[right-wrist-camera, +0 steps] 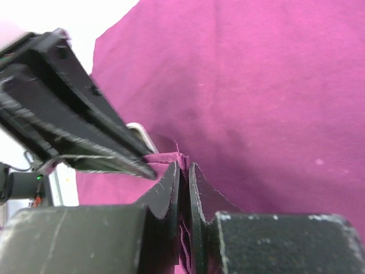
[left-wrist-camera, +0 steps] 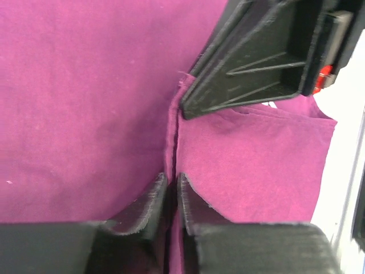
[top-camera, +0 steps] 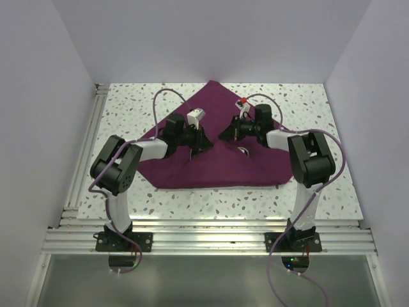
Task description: Prepare the surgical pack
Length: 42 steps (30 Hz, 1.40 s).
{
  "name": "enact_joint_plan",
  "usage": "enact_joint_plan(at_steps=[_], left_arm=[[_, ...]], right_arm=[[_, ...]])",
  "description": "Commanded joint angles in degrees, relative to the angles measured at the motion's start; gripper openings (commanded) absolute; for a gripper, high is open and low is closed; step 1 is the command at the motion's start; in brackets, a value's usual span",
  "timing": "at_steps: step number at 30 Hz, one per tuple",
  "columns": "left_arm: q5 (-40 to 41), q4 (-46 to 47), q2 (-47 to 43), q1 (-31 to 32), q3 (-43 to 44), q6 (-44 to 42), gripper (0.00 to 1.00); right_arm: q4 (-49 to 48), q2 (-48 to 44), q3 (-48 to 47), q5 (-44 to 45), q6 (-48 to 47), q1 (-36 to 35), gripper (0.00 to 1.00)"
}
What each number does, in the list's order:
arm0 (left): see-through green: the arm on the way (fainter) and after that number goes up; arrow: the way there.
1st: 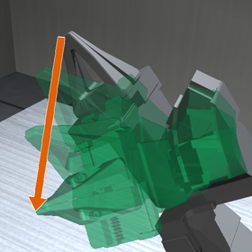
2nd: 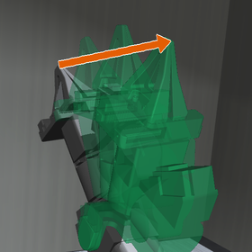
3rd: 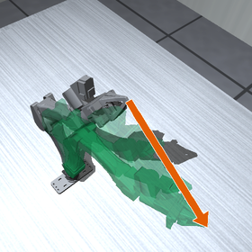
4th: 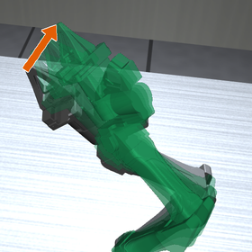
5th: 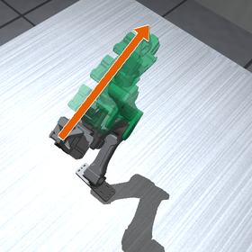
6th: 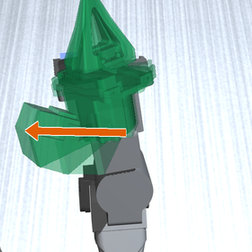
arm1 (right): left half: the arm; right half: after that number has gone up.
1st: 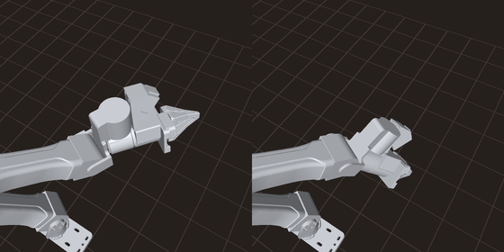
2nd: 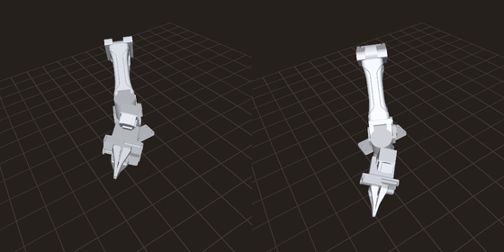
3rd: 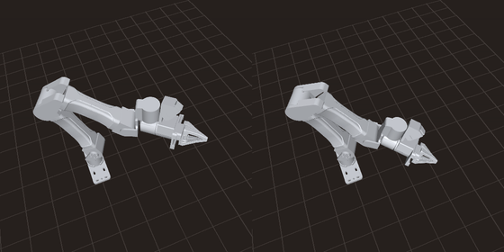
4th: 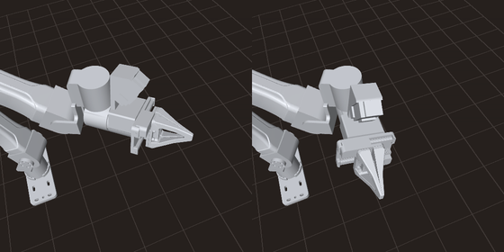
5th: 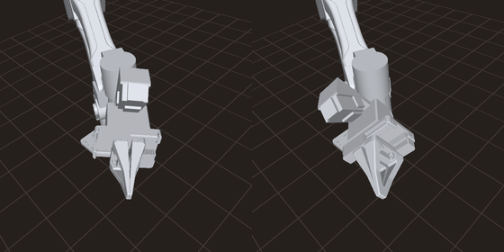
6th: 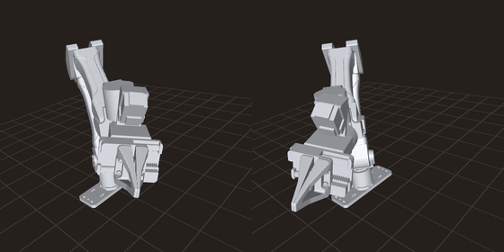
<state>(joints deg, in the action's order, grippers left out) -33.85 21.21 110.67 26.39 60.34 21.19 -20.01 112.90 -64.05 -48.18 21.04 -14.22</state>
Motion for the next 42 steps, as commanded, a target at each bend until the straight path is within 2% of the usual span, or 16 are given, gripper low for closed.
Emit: enact_joint_plan(at_steps=[1, 7, 10, 18, 26, 34, 37, 42], left_arm=[[2.4, 0.2, -1.9, -0.1, 0.5, -1.9, 0.24], [9.7, 2.5, -9.8, -0.1, -5.5, -1.4, 0.5], [11.1, 2.7, -11.3, -0.2, -6.6, -1.4, 0.57], [16.6, 0.9, -14.8, -0.2, -8.3, -1.8, 0.6], [25.8, -3.0, -16.8, -1.3, -9.3, -0.4, 0.6], [33.3, -5.3, -21.2, -1.8, -11.1, 0.0, 0.65], [36.6, -8.3, -22.9, -2.7, -10.9, 0.8, 0.65], [39.9, -14.8, -29.0, -8.0, -13.4, 4.0, 0.68]], right_arm=[[5.1, 2.3, -4.6, 2.6, -2.5, 0.2, 0.0], [10.8, 6.5, -8.9, 3.4, -3.8, 0.0, 0.0], [13.5, 8.9, -11.0, 3.8, -4.4, 0.0, 0.0], [17.2, 14.9, -14.6, 1.4, -4.9, -0.2, 0.0], [18.4, 18.1, -15.8, -1.3, -4.4, -0.2, 0.0], [23.2, 20.4, -17.9, -2.1, -5.2, -0.2, 0.0], [24.8, 21.1, -18.6, -2.1, -4.8, -0.2, 0.0], [27.7, 23.9, -20.5, -4.3, -2.3, -0.1, 0.0]])
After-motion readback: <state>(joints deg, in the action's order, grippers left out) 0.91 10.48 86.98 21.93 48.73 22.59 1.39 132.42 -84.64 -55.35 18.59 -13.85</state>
